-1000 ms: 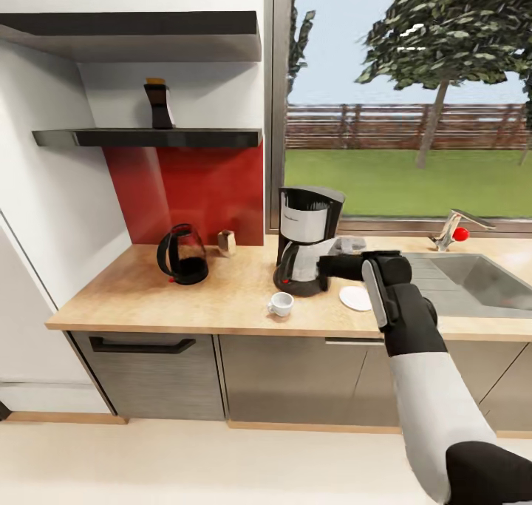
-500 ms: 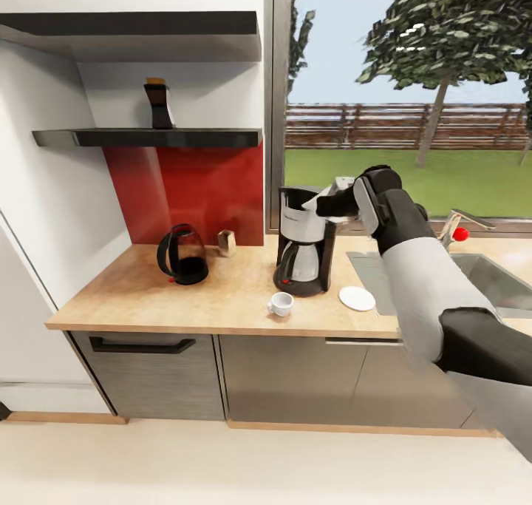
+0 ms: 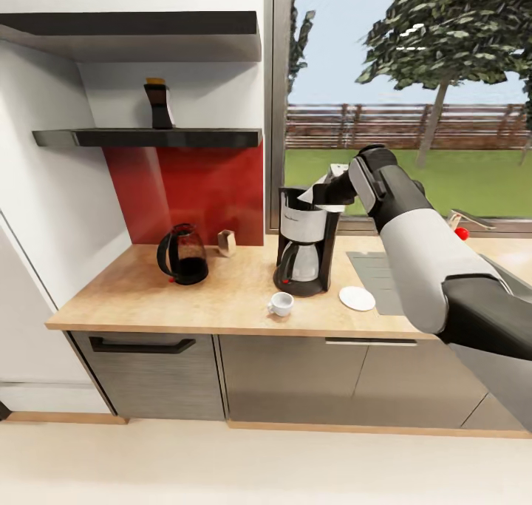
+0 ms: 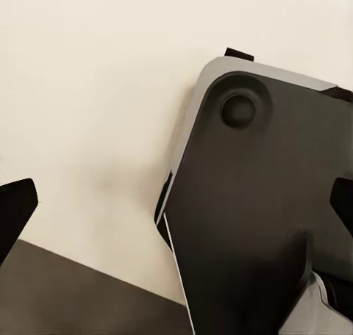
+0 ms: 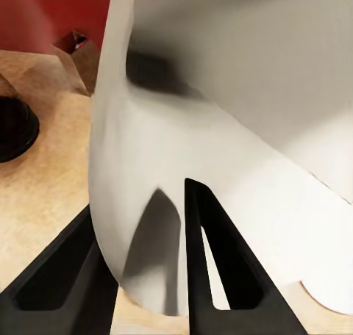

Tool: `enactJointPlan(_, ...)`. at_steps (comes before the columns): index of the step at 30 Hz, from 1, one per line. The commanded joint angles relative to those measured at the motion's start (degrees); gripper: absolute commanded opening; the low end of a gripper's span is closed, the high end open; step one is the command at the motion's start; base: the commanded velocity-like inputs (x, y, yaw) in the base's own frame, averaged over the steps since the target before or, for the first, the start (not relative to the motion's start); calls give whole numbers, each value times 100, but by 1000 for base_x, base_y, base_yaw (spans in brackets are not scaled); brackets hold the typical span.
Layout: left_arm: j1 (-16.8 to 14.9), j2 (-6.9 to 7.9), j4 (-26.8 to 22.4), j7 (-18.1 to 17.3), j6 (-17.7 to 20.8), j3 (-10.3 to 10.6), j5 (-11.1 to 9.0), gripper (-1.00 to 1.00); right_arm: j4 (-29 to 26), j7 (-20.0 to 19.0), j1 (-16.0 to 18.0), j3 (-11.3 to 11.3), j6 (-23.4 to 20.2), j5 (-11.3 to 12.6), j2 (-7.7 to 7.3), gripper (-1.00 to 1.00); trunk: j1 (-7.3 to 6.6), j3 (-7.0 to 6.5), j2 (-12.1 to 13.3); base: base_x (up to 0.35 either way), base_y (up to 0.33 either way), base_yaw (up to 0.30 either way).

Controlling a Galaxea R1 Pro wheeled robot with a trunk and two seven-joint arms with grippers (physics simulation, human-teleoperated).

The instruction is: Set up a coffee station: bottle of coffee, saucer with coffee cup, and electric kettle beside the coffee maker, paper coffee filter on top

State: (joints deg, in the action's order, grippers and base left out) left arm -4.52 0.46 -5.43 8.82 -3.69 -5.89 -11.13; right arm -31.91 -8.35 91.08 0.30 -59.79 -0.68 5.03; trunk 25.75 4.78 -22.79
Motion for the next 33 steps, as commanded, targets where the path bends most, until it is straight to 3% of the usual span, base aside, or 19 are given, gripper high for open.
enactJointPlan(1, -5, -2, 5, -3, -20, -43, -10, 100, 25, 98, 6, 7, -21, -10, 2, -100, 3, 13, -12, 0, 0, 0)
enactJointPlan(3, -5, -2, 6, -3, -18, -44, -11, 100, 85, 589, 6, 46, -21, -56, 7, -100, 3, 13, -12, 0, 0, 0)
enactJointPlan(8, -5, 4, 7, -3, -16, -43, -12, 100, 104, 1154, 6, 80, -21, -75, 37, -100, 3, 13, -12, 0, 0, 0)
enactJointPlan(17, -1, 15, 7, -3, -16, -44, -20, 100, 97, 1221, 6, 82, -21, -23, 42, -100, 3, 13, -12, 21, 17, 0)
enactJointPlan(33, 13, 72, -11, 15, -53, -44, 6, 100, 24, 1213, 61, 68, -21, -9, 60, -100, 3, 13, -12, 31, 181, -42)
